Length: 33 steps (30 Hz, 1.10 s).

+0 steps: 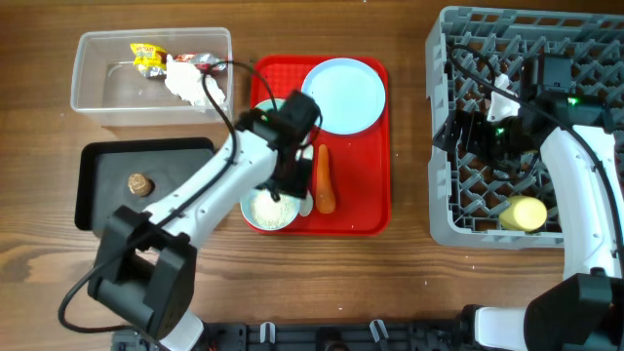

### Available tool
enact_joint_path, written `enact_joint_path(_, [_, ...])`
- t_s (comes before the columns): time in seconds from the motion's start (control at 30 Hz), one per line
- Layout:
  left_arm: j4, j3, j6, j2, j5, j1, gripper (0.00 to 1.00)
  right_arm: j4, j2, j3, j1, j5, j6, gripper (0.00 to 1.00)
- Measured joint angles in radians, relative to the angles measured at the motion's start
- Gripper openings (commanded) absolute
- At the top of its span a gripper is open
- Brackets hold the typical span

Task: Sort waste into correct bins and load items into the dishwasher rack

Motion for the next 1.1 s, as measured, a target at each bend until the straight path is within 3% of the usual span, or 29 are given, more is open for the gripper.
enact_joint_path(0.33, [0.106,-0.13,-0.069,0.001,0.035,-0.136,0.36,0.001,0.0,0.0,0.0,0.0,0.0,1.0])
enact_joint_path(0.57, [0.166,-0.194,-0.119,0.001,-0.031,-0.143,0.04,0.0,0.0,0.0,0.0,0.0,0.0,1.0])
enact_joint_path(0.83, [0.134,-0.156,-0.122,-0.029,-0.083,-0.137,0.04,0.0,0.0,0.0,0.0,0.0,0.0,1.0])
enact_joint_path(0.97, [0.127,-0.12,-0.122,-0.19,-0.048,-0.015,0.04,0.003,0.0,0.0,0.0,0.0,0.0,0.99])
enact_joint_path(1.1, [0.126,-0.105,-0.106,-0.302,0.128,0.305,0.04,0.002,0.0,0.0,0.0,0.003,0.0,1.0])
